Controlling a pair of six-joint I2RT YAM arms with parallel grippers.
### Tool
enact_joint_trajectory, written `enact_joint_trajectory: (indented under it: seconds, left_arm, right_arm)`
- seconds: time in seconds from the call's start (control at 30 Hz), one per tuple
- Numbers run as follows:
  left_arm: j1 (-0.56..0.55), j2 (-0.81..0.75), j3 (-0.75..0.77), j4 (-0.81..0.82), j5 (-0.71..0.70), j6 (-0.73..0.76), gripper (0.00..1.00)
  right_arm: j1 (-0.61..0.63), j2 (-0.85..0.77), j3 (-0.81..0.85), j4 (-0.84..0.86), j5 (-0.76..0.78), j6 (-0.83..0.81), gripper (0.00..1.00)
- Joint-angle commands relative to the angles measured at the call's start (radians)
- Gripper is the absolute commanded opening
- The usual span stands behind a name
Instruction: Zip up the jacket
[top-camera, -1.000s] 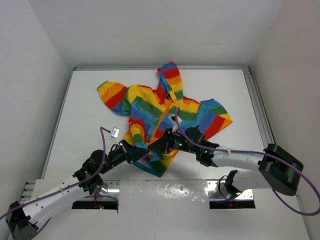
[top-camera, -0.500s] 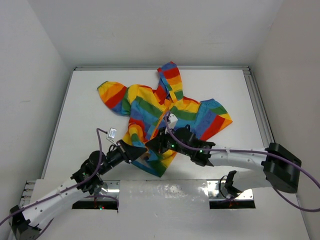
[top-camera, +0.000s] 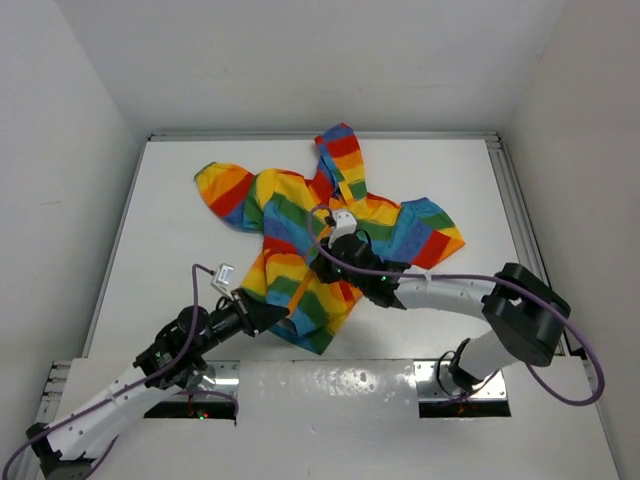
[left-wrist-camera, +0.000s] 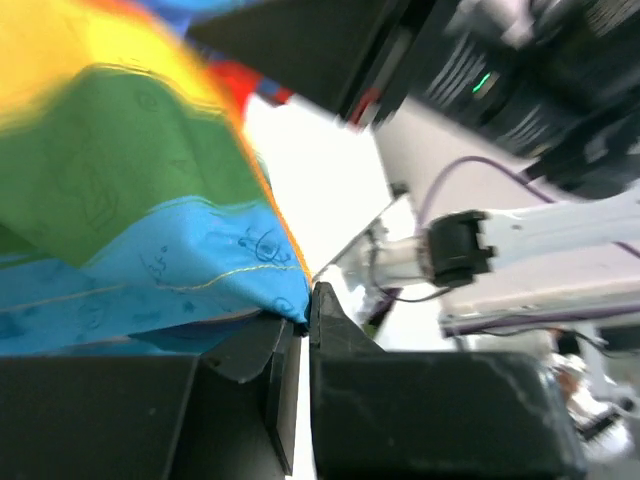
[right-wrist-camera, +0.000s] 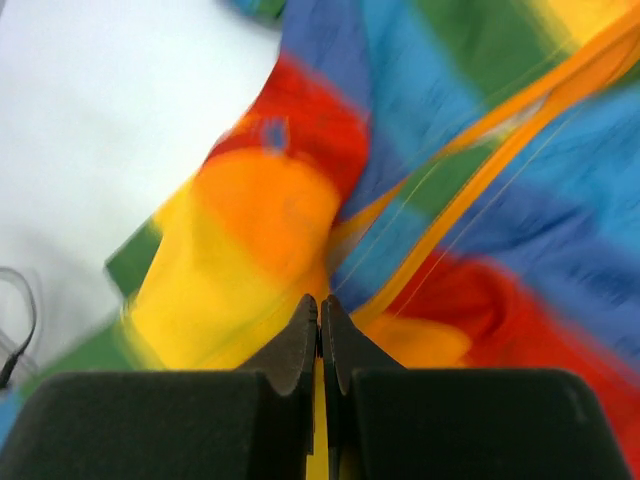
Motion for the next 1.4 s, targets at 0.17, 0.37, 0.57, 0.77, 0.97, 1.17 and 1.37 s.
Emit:
enact_joint_trajectory:
  seconds: [0.17, 0.37, 0.57, 0.77, 0.97, 1.17, 1.37]
  left_arm:
    - [-0.006, 0.103, 0.501, -0.177, -0.184, 0.247, 0.00]
    - [-0.006, 0.031, 0.692, -0.322, -0.398, 0.301, 0.00]
    - [-0.007, -0.062, 0.656, -0.439, -0.533, 0.240, 0.00]
    - [-0.009, -0.027, 0.565, -0.380, -0.547, 0.224, 0.00]
    - [-0.009, 0.246, 0.605, -0.257, -0.580, 0.255, 0.37]
    - [-0.007, 0.543, 0.715, -0.200, -0.513, 0.303, 0.89]
    - [-0.007, 0.611, 0.852, -0.196, -0.409, 0.342, 0.98]
  right_arm:
    - [-0.323, 0.162, 0.371, -0.171, 0.129, -0.180, 0.00]
    - [-0.590, 0.370, 0.692, -0.317, 0.117, -0.184, 0.00]
    - [-0.722, 0.455, 0.839, -0.400, 0.107, -0.174, 0.00]
    - [-0.732, 0.334, 0.766, -0.352, 0.074, -0.172, 0.00]
    - [-0.686, 0.130, 0.609, -0.339, -0.075, -0.098, 0.00]
    - [-0.528, -0.020, 0.656, -0.621, -0.078, -0.210, 0.99]
    - [-0.486, -0.452, 0.499, -0.630, -0.120, -0.155, 0.99]
